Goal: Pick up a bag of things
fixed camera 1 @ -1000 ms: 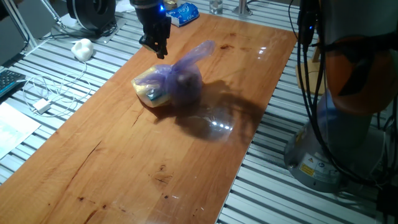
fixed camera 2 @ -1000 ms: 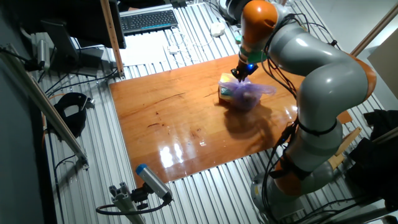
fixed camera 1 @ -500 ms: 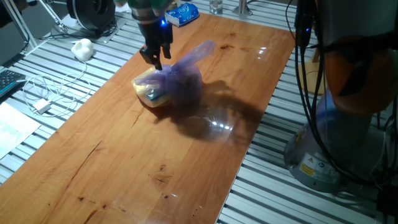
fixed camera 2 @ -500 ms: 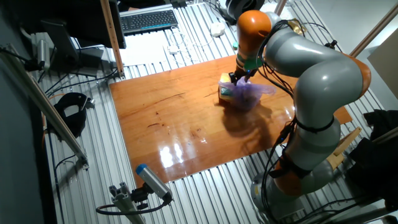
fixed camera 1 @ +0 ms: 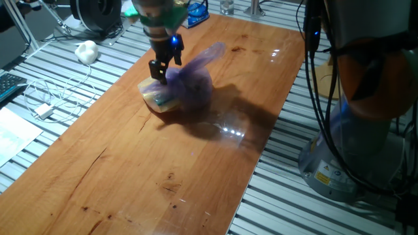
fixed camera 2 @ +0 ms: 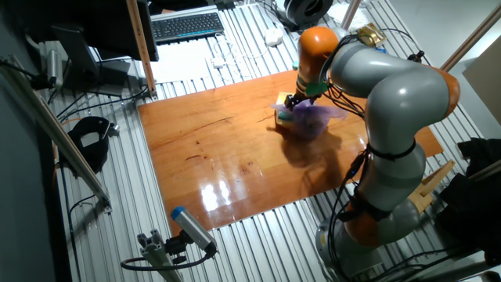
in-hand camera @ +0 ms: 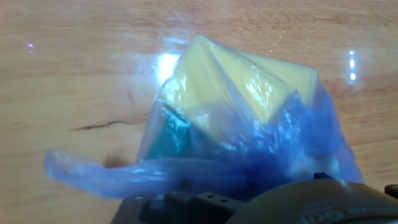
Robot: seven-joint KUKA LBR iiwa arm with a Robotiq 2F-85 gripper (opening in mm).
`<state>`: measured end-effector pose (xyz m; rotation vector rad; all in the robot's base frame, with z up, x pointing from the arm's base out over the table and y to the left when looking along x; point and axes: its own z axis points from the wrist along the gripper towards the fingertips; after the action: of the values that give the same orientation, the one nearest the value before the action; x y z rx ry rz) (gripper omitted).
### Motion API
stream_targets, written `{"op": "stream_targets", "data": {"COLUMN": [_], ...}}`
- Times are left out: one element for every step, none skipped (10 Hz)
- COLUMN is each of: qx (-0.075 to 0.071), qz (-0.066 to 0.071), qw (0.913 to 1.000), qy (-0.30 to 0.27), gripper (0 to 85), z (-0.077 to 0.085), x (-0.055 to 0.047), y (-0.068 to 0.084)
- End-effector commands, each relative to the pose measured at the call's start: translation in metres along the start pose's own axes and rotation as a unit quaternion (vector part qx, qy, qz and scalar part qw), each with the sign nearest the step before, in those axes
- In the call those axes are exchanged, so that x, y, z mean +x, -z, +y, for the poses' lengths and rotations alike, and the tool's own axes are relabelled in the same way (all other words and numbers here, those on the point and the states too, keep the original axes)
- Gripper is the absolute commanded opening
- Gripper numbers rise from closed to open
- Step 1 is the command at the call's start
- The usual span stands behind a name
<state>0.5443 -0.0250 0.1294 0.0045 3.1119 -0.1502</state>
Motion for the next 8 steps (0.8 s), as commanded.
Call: {"op": "stream_targets", "data": {"qx": [-0.001,-0.001,-0.002,-0.004,-0.005,-0.011,-0.020,-0.040], "qz": [0.000,-0.005,-0.007,-0.011,-0.015,-0.015,-0.014,-0.011], "qw": [1.0000,1.0000,1.0000,0.9999,0.9999,0.9998,0.9995,0.9986], "qy": [-0.001,0.000,0.001,0.001,0.004,0.009,0.021,0.032], "gripper": [85.0,85.0,85.0,85.0,85.0,68.0,51.0,17.0], "z": [-0.001,-0.003,-0.004,-0.006,-0.008,-0.008,-0.008,-0.007], "x": [-0.002,-0.003,-0.004,-0.003,-0.003,-0.003,-0.003,-0.003], "y": [-0.005,-0.013,-0.019,-0.025,-0.029,-0.031,-0.031,-0.032]}}
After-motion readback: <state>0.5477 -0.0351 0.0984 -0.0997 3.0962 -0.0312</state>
